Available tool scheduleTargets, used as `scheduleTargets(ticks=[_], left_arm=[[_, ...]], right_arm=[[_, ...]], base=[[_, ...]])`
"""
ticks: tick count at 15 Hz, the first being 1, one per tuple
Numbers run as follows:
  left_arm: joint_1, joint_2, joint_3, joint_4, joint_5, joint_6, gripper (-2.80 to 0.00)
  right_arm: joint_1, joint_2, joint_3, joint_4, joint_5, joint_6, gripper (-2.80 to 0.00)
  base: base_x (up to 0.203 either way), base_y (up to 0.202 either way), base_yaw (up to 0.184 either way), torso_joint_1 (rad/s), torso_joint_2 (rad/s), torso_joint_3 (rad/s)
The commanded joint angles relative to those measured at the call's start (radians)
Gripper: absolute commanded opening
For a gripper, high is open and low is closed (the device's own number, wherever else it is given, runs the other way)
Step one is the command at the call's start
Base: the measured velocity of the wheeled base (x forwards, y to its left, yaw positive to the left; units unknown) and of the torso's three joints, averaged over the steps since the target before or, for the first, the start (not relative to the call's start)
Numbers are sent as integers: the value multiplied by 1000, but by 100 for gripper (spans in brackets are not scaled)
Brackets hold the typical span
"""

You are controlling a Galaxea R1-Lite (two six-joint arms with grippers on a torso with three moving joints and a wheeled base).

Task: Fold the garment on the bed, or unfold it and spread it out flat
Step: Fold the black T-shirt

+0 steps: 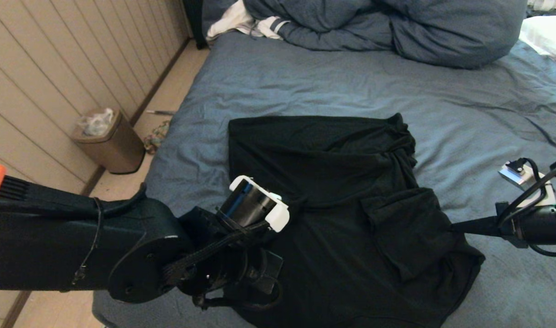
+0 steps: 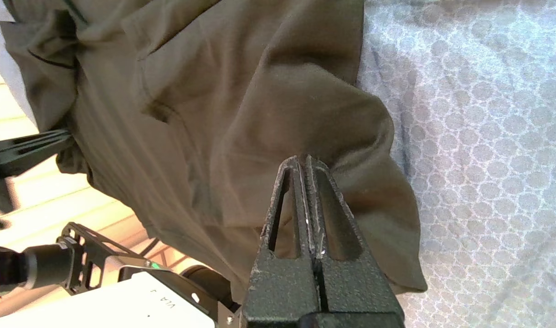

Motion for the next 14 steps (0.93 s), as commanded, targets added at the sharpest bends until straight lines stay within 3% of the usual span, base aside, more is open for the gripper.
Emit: scheduleTargets(ticks=[1,7,14], left_arm=[[7,34,61,-107,49,32,-280],[168,58,47,-239,70,55,-280],[185,-52,62,-264,96,62,-280]], right_arm=[[1,-10,5,2,11,-1,-280],[3,-16,11,2,13,-1,-280],[16,-3,17,2,10,-3,-280]], base=[[0,0,0,0,0,0],[0,0,0,0,0,0],[0,0,0,0,0,0]])
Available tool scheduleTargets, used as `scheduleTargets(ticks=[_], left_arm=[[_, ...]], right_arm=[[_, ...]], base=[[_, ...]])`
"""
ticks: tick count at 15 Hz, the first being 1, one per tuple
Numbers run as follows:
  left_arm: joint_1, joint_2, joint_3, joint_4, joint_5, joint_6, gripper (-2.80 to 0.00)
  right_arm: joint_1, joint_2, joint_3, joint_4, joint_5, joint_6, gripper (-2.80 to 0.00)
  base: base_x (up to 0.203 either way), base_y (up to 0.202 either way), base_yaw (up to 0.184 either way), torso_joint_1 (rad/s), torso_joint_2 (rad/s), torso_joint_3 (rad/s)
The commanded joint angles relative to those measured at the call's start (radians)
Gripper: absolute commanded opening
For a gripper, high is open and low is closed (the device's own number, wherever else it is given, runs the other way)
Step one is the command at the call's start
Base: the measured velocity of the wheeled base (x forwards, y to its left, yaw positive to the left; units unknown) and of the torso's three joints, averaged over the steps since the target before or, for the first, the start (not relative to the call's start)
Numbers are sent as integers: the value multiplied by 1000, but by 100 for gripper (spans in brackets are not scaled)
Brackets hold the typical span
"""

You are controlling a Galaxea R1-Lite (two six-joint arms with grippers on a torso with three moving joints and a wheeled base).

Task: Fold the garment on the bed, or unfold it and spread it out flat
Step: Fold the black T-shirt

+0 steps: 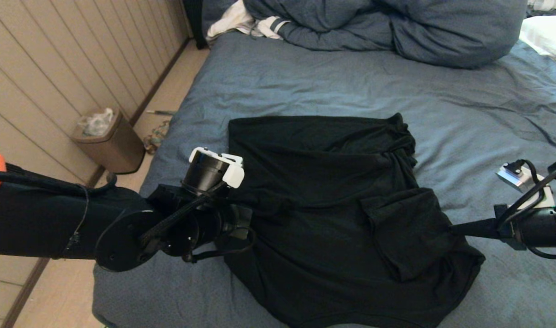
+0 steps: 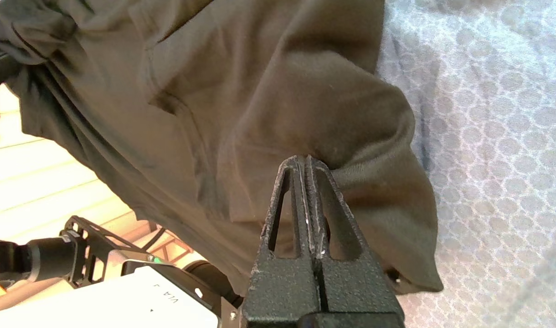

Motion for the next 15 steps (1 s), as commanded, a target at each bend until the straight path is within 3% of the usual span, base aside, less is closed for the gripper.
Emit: scheduleTargets(ticks=[1,6,9,15], left_arm=[[-13,-46,16,2,1,-2,-280],[-86,-115,52,23,13,-8,-280],[-91,-134,54,23,49,-11,-280],[-140,-107,26,16,53,-8,-280]], right_arm=[[8,9,3,2,3,-1,-280],[10,17,4,2,3,-4,-280],[10,19,5,2,3,-4,-280],[21,19,13,0,0,-4,-280]], base=[[0,0,0,0,0,0],[0,0,0,0,0,0],[0,0,0,0,0,0],[0,0,0,0,0,0]])
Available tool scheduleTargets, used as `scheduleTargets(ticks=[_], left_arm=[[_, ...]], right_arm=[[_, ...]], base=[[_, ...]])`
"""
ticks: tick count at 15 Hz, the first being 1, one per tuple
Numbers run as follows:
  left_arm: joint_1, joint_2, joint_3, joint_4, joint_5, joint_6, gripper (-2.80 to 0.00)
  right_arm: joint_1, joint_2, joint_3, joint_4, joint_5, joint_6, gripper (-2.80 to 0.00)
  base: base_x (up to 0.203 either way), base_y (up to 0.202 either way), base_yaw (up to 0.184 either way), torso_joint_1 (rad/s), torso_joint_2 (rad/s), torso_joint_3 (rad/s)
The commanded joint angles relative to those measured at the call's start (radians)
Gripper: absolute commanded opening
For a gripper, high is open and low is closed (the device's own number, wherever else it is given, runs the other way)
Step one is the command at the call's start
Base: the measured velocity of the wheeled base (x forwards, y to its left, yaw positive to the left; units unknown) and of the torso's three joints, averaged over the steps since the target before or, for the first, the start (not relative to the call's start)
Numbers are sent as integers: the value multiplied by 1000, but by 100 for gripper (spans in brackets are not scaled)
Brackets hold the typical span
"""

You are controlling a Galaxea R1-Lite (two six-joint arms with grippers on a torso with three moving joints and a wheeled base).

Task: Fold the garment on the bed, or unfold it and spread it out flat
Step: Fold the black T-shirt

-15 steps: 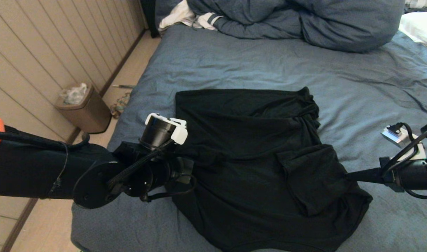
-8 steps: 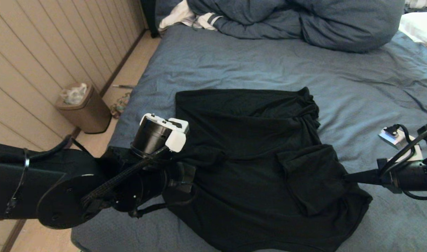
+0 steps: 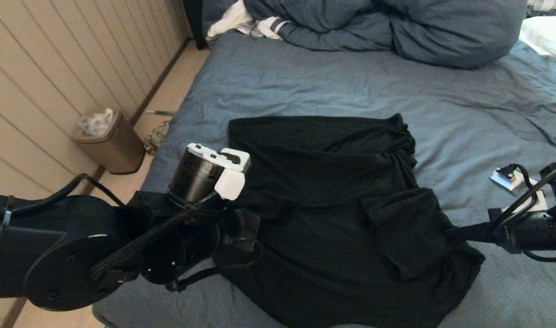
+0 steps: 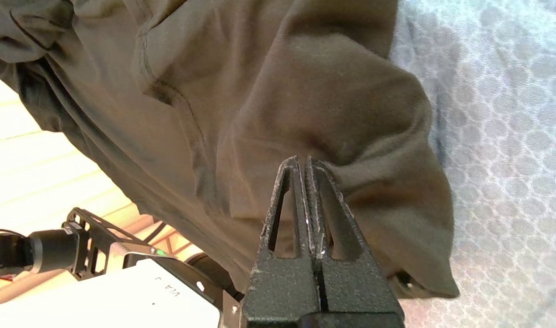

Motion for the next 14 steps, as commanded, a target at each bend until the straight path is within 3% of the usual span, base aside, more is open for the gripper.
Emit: scheduleTargets(ticks=[1,2,5,9,14], left_arm=[[-15,19,-26,2,6,4,-280],[-34,20,-37,8,8,7,0],[-91,59,-39,10,6,20,0],[-96,143,-38,-17,5,36,0],[-17,156,-26,-148,20,98,0]], right_arm=[[1,2,0,2,5,-1,-280],[1,2,0,2,5,-1,-280],[3,3,0,2,6,-1,-280],[2,2,0,2,6,-1,-280],[3,8,-1,2,8,-1,-280]], base=[[0,0,0,0,0,0],[0,0,0,0,0,0],[0,0,0,0,0,0],[0,0,0,0,0,0],[0,0,0,0,0,0]])
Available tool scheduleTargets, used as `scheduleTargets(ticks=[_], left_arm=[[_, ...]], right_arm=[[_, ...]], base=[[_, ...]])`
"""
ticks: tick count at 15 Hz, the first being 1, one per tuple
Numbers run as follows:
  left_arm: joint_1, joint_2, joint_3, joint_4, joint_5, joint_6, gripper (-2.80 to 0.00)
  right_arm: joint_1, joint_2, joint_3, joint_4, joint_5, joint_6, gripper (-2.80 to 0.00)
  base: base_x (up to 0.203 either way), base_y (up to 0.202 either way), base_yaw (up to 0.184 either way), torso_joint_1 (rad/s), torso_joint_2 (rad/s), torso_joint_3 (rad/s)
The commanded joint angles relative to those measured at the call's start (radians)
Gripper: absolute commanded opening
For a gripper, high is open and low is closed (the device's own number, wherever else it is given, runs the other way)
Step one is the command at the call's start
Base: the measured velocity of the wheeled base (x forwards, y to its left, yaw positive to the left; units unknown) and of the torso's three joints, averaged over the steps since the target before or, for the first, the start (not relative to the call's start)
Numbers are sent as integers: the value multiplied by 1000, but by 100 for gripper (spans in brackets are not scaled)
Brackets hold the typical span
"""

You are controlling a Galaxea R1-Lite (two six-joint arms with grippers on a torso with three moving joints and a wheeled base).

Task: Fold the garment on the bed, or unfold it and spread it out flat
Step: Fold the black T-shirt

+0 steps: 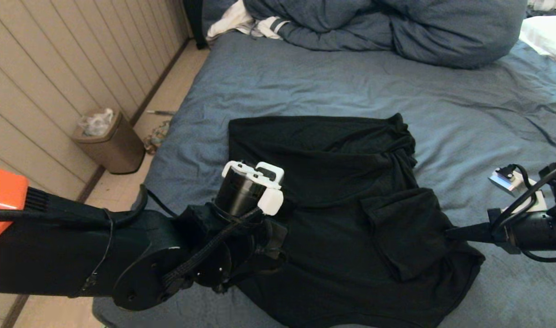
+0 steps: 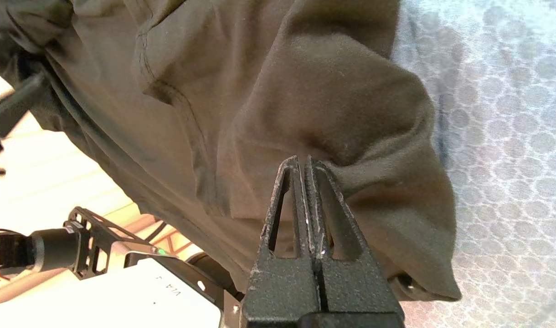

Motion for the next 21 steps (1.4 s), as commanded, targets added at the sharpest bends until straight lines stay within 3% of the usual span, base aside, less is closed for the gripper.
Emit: scheduleTargets(ticks=[1,3,9,17,18,21], left_arm=[[20,8,7,-19,31,6,0],[22,13,14,-41,62,21,0],[41,45,73,-302,144,178,0],[125,105,65,-357,140,182,0],[136,115,62,-371,139,190,-280],[140,101,66,-397,138,201,-280]], right_arm=[[1,8,0,2,5,-1,-280],[3,11,0,2,5,-1,-280],[7,11,3,2,6,-5,-280],[13,13,5,2,8,-7,-280],[13,14,4,2,6,-7,-280],[15,17,4,2,6,-7,-280]], base=[[0,0,0,0,0,0],[0,0,0,0,0,0],[0,0,0,0,0,0],[0,0,0,0,0,0],[0,0,0,0,0,0],[0,0,0,0,0,0]])
